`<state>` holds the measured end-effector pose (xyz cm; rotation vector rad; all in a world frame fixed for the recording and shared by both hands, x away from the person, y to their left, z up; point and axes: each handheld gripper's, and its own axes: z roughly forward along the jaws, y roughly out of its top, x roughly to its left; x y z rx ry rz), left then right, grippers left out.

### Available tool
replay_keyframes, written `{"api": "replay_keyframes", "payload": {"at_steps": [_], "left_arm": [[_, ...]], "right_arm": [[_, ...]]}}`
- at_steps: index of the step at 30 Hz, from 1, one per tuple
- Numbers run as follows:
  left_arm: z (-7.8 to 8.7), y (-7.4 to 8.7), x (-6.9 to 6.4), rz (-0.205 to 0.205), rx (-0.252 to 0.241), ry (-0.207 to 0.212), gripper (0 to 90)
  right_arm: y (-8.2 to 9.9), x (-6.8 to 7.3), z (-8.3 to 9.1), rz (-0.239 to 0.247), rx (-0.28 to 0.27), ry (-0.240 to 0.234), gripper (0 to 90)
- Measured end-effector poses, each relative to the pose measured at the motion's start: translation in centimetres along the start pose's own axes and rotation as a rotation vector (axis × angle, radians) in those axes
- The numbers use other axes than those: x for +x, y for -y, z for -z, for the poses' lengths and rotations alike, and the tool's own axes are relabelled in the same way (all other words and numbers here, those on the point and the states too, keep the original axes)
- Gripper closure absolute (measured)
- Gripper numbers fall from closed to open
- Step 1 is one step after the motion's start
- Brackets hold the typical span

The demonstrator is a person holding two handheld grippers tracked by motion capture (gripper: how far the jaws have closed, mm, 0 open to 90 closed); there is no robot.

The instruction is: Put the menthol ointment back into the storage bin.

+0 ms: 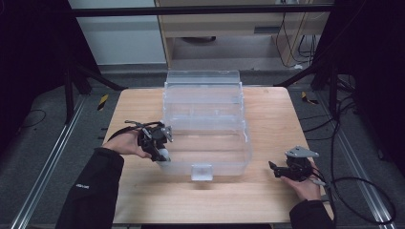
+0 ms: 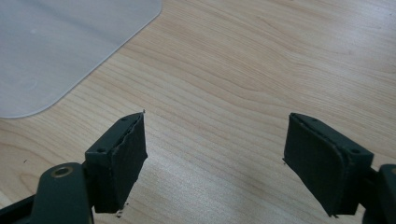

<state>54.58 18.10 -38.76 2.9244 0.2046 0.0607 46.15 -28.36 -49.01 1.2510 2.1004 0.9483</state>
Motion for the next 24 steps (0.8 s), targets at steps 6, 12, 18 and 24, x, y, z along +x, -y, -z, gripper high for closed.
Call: {"api": "replay_keyframes", "payload": {"at_steps": [6, 12, 18, 24], "left_arm": [[-0.2, 0.1, 0.1, 0.01, 0.005, -0.004, 49.7], [-0.1, 0.2, 0.1, 0.011, -0.008, -0.004, 48.3], [0.5, 0.4, 0.0, 0.01, -0.018, -0.017, 49.5], [1.4, 0.7, -0.1, 0.02, -0.057, -0.043, 49.4]], "right_arm": [[0.0, 0.0, 0.0, -0.001, 0.0, 0.0, 20.7], [0.0, 0.0, 0.0, -0.005, -0.001, -0.001, 20.7], [0.0, 0.0, 0.0, 0.0, -0.002, 0.0, 20.7], [0.0, 0.0, 0.1, -0.003, -0.003, 0.002, 20.7]]}}
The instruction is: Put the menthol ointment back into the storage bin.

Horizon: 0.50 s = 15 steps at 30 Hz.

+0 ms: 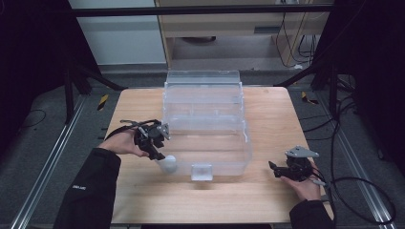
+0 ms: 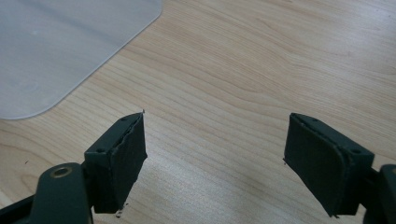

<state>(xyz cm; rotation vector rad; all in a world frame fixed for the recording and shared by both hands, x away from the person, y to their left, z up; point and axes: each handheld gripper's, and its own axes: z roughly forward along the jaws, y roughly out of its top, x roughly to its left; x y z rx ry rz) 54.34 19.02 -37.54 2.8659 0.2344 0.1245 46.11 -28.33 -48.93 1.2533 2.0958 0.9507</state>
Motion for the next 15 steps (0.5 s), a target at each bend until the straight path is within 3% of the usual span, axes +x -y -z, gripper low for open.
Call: {"api": "replay_keyframes", "payload": {"at_steps": [5, 9, 15], "left_arm": [[1.6, 0.4, 0.0, 0.043, -0.075, -0.038, 47.5], [2.6, 0.9, -0.2, 0.081, -0.124, -0.094, 43.7], [3.6, 2.3, -0.8, 0.188, -0.223, -0.164, 35.2]], "right_arm": [[0.0, -0.1, 0.1, -0.002, -0.001, 0.004, 20.8], [0.0, -0.1, 0.1, 0.001, -0.007, 0.006, 20.7], [0.0, -0.1, 0.2, -0.011, -0.008, 0.01, 20.5]]}}
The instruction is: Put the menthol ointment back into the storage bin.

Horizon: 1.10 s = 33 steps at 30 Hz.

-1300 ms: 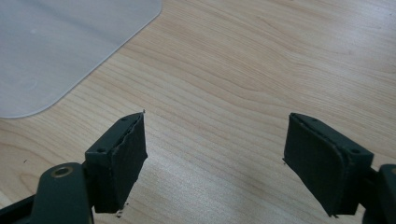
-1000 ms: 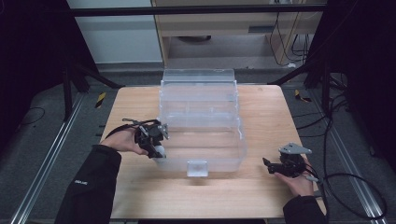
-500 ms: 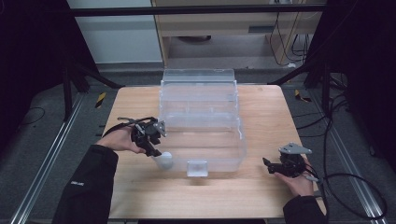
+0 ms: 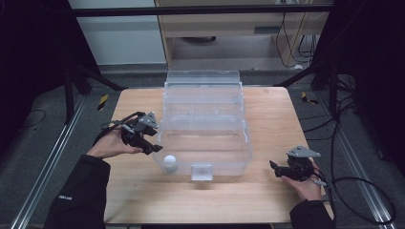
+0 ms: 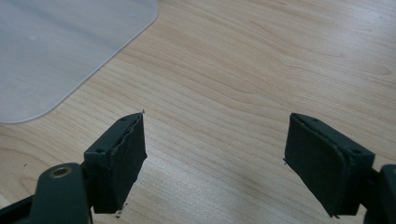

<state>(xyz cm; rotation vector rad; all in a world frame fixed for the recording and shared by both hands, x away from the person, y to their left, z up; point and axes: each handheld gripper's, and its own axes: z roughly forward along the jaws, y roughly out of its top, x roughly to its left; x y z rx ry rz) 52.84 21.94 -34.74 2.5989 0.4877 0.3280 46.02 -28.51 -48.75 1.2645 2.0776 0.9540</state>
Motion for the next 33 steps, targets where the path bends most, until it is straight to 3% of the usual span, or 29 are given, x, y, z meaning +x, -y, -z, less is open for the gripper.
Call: {"api": "replay_keyframes", "payload": {"at_steps": [8, 9, 10, 12, 18, 20, 21, 29, 31, 33], "left_arm": [[0.7, 3.0, -0.9, 0.154, -0.14, -0.108, 30.9], [0.7, 3.0, -0.9, 0.154, -0.14, -0.108, 30.5], [0.8, 4.0, -1.2, 0.208, -0.194, -0.145, 29.7], [0.8, 4.8, -1.3, 0.245, -0.247, -0.181, 28.8], [1.0, 8.1, -1.9, 0.417, -0.386, -0.31, 26.4], [0.9, 9.1, -2.0, 0.46, -0.411, -0.349, 25.8], [0.7, 10.0, -2.2, 0.501, -0.433, -0.385, 25.4], [-0.5, 13.6, -2.8, 0.713, -0.486, -0.536, 25.4], [-1.1, 14.3, -2.9, 0.727, -0.456, -0.578, 25.4], [-1.7, 15.0, -2.9, 0.761, -0.453, -0.586, 25.4]], "right_arm": [[0.0, -0.1, 0.1, -0.001, -0.004, 0.002, 20.3], [0.0, -0.1, 0.1, -0.003, -0.004, 0.001, 20.2], [0.1, -0.1, 0.1, -0.006, -0.004, 0.002, 20.2], [0.1, -0.2, 0.1, -0.008, -0.005, 0.003, 20.1], [0.1, -0.3, 0.2, -0.013, -0.011, 0.003, 19.8], [0.1, -0.3, 0.3, -0.02, -0.007, 0.005, 19.4], [0.1, -0.3, 0.3, -0.02, -0.008, 0.006, 19.3], [0.3, -0.5, 0.4, -0.028, -0.016, 0.008, 18.5], [0.3, -0.5, 0.5, -0.03, -0.018, 0.007, 18.5], [0.3, -0.5, 0.5, -0.032, -0.02, 0.007, 18.5]]}}
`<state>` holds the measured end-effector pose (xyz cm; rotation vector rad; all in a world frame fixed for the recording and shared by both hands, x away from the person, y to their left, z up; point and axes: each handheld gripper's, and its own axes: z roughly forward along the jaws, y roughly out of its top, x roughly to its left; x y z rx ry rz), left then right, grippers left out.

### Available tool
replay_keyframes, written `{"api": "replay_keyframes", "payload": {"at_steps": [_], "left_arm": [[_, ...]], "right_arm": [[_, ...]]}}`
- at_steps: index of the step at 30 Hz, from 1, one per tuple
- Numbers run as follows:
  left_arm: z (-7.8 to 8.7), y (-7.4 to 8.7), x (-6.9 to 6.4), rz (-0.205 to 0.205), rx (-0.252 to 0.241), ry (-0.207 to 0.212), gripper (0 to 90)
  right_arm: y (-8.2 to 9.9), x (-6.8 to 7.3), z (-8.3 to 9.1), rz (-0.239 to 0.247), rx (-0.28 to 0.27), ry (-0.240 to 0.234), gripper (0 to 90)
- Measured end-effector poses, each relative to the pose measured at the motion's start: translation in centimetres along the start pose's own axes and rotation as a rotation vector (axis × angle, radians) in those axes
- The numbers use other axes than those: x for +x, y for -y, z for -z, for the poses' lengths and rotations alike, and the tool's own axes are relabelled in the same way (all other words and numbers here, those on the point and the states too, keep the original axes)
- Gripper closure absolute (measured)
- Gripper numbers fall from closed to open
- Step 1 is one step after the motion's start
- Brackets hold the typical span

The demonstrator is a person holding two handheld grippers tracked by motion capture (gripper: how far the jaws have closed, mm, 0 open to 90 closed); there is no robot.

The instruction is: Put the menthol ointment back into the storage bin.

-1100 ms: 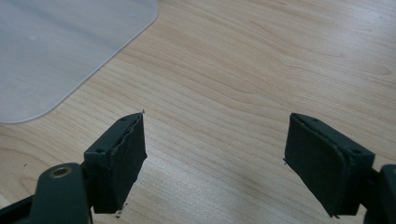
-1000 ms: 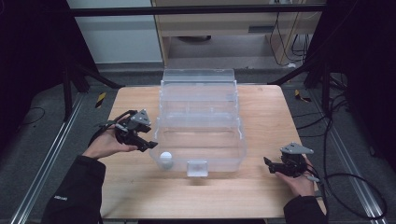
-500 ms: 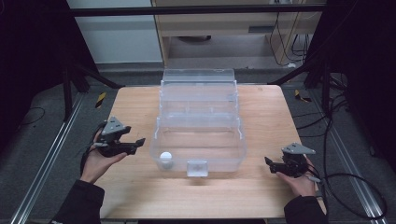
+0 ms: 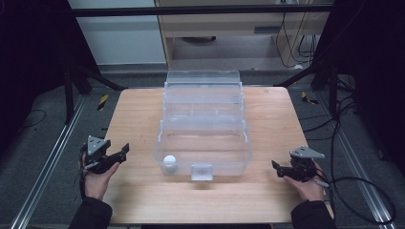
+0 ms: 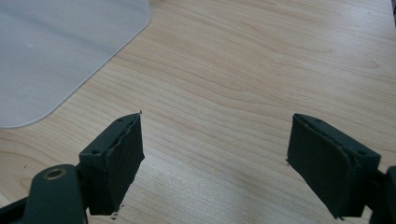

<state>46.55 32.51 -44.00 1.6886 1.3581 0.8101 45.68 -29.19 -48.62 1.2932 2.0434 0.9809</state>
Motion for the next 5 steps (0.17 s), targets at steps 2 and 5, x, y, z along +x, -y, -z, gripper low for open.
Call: {"api": "replay_keyframes", "payload": {"at_steps": [2, 5], "left_arm": [[-0.31, 0.61, 0.29, 0.007, 0.022, -0.025, 25.4], [-0.4, 1.15, 0.55, 0.018, 0.026, -0.045, 25.3]], "right_arm": [[0.01, -0.02, 0.09, -0.005, -0.003, -0.002, 18.5], [0.02, -0.1, 0.17, -0.005, -0.005, 0.0, 18.5]]}}
